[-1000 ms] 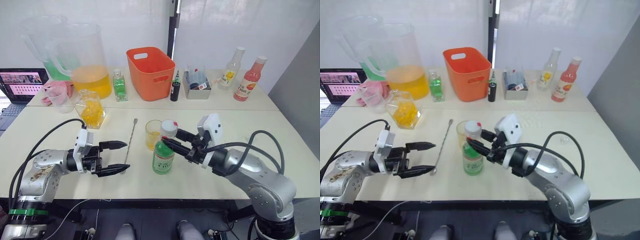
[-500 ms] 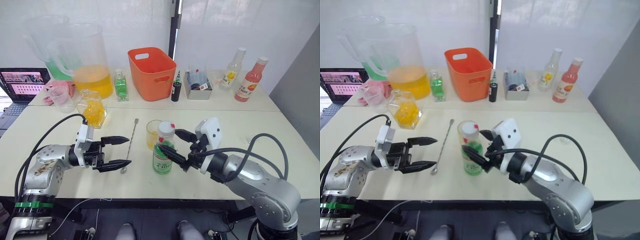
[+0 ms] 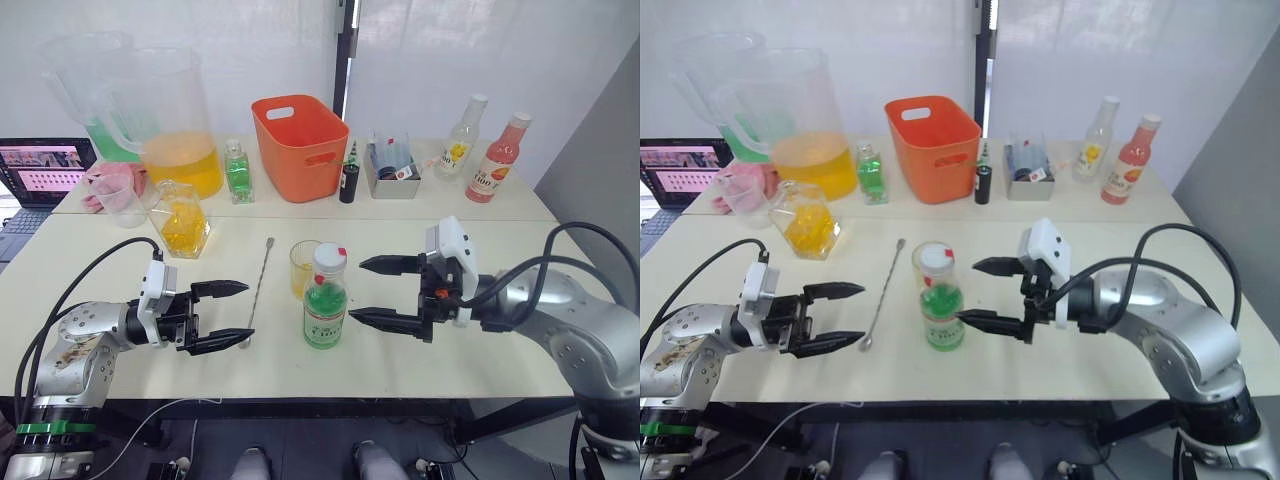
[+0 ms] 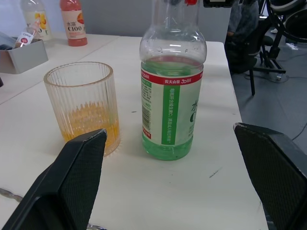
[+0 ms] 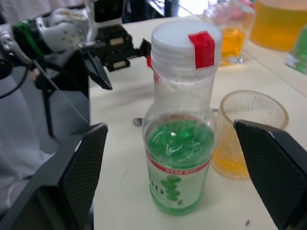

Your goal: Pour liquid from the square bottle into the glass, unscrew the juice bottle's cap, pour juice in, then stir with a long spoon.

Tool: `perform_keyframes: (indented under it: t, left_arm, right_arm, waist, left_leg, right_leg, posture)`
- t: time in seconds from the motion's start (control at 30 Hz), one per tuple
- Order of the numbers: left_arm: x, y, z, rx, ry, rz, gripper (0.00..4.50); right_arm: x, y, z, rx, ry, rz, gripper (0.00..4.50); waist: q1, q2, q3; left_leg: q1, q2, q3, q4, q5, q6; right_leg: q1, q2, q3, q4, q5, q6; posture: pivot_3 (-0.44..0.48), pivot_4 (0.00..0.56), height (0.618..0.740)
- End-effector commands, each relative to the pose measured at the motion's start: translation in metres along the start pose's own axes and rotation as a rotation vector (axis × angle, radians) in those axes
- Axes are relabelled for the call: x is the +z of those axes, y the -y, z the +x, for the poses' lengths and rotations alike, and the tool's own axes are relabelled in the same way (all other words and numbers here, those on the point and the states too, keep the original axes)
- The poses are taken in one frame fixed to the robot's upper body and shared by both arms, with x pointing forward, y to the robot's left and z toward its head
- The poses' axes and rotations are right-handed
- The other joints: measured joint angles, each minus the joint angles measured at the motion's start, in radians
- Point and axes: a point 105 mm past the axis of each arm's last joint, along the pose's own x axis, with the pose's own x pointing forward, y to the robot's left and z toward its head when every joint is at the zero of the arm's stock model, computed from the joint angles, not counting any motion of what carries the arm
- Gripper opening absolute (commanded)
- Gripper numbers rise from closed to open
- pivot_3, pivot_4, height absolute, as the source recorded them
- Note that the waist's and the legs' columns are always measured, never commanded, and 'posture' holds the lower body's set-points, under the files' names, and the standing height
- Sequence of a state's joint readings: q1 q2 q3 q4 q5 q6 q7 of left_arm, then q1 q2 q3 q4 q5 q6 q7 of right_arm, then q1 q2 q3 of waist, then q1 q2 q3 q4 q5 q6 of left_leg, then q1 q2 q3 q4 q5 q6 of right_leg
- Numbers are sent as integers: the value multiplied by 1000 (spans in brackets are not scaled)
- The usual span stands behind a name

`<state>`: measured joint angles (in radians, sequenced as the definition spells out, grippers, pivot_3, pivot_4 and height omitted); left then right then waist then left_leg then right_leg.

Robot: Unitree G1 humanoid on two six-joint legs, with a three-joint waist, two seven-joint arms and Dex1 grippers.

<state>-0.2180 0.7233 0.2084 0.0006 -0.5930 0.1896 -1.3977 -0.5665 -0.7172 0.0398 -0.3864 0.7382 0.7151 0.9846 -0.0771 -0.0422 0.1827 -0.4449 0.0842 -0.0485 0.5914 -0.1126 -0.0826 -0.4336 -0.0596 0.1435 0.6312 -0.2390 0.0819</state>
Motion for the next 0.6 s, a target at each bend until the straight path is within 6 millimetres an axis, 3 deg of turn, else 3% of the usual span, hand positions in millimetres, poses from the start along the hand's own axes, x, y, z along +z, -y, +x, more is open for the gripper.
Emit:
perform_keyframes:
  t: [0.03,0.53,0.6]
  left_arm:
    - [12,3,-9,34,-2,49,4500]
    - [8,27,-20,111,-42,24,4500]
    - [7,27,-20,116,-45,23,4500]
  right_arm:
    - [5,8,1,90,37,-57,4453]
    - [1,22,35,281,61,-95,4453]
    - [1,22,38,288,69,-96,3910]
  waist:
    - [4,0,0]
    - [8,0,0]
    - [7,0,0]
  left_leg:
    - [0,0,0,0,0,0]
    - [-1,0,0,0,0,0]
    - [-1,0,0,0,0,0]
  right_leg:
    - [0,0,0,0,0,0]
    - [-1,0,0,0,0,0]
    - [-2,0,-1,1,0,0]
  posture:
    - [0,150,740]
    - [0,150,740]
    - [0,150,740]
